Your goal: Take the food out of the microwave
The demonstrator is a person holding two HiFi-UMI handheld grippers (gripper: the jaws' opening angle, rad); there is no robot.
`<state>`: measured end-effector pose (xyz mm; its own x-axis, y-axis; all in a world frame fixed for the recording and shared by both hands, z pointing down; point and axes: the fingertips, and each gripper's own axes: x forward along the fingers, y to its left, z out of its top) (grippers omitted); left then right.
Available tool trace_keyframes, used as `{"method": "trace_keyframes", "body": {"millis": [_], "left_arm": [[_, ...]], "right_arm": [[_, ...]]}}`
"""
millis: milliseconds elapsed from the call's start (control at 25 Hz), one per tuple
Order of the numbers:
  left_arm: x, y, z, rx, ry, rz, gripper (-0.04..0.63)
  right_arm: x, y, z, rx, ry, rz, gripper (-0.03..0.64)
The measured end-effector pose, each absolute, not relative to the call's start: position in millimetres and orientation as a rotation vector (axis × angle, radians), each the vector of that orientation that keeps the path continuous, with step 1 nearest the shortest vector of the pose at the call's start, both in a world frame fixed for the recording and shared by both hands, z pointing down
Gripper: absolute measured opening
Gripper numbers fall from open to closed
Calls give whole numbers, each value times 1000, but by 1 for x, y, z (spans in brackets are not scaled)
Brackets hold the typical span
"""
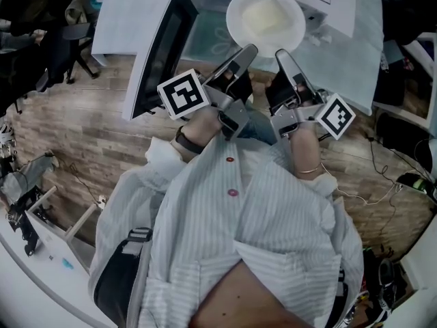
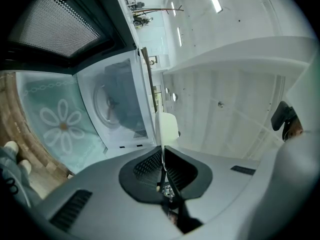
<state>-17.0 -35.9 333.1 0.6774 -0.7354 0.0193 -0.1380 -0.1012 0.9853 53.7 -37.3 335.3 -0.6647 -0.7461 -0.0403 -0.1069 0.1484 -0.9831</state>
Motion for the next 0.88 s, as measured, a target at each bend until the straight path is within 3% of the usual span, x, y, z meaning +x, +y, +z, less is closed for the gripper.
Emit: {"method": "trace_keyframes", "body": {"millis": [880], "left_arm": [[-12,-45,334,1650,-673,-538,23]], "right_arm": [[61,-42,334,-882,1881,-1513,40]]}}
